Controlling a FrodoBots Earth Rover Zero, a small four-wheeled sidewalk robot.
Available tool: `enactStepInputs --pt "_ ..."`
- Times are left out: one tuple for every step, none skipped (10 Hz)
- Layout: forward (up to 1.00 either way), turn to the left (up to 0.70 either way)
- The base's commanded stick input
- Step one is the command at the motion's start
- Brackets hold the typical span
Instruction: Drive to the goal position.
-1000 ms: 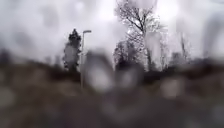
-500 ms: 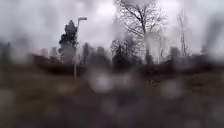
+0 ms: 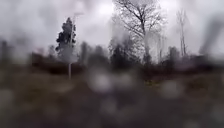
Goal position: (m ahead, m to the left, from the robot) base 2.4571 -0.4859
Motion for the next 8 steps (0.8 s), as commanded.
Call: enactStepInputs --pt "1.00 0.00" --pt "1.00 0.00" --pt "1.00 0.00" --pt "1.00 0.00" --pt "1.00 0.00" --pt "1.00 0.00" --pt "1.00 0.00" --pt "1.00 0.00"
